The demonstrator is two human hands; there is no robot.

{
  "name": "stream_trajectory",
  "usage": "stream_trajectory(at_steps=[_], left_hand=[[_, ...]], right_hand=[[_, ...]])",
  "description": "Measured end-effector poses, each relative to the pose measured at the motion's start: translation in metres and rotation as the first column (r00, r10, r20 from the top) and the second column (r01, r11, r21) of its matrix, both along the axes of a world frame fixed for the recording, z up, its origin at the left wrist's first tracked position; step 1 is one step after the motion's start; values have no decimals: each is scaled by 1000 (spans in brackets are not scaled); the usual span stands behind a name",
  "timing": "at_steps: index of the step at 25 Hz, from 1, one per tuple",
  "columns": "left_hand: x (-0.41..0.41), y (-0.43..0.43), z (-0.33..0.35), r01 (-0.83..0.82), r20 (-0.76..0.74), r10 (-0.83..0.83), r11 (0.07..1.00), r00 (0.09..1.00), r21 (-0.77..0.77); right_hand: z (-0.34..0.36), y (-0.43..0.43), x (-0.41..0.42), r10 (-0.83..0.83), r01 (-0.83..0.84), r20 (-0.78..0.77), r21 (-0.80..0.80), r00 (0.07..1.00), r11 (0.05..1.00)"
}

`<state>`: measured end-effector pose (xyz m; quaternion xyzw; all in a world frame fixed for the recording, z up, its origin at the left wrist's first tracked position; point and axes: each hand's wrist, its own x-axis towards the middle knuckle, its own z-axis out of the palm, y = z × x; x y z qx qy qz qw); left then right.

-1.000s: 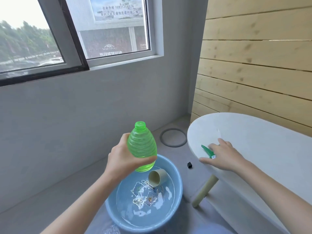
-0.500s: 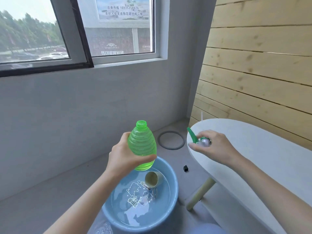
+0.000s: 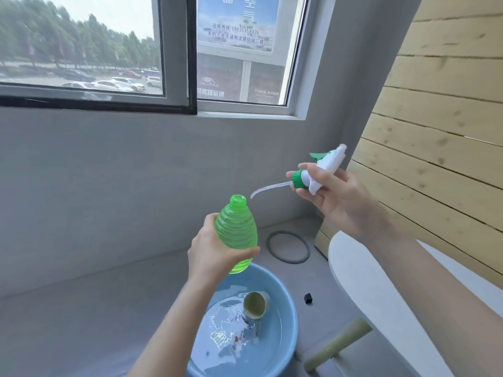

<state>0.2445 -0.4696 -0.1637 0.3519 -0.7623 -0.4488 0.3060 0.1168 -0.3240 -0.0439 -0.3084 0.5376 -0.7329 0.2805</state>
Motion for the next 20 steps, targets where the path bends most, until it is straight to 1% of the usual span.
stream_trajectory(at_steps=[3,6,9,13,17,20], left_hand=[[7,-13,0,-57,-28,58,998,998,18],[10,-21,-1,-94,-25,95,995,995,24],[11,-25,-2,-104,-22,105,994,994,25],[11,-27,-3,-110,-15,110,994,994,10],[11,-28,-4,-129,-14,129,991,992,19],[10,-28,-4,-121,-13,121,993,993,13]], right_hand=[[16,-14,7,-14,14,0,-8,1000,1000],[24,-27,14,-59,59,-16,-13,998,998],[29,-38,20,-66,66,-27,-15,997,998],[32,-45,23,-72,74,-55,37,996,997],[39,-43,19,-100,100,-17,-17,995,995],[36,-45,18,-89,89,-13,28,996,996]])
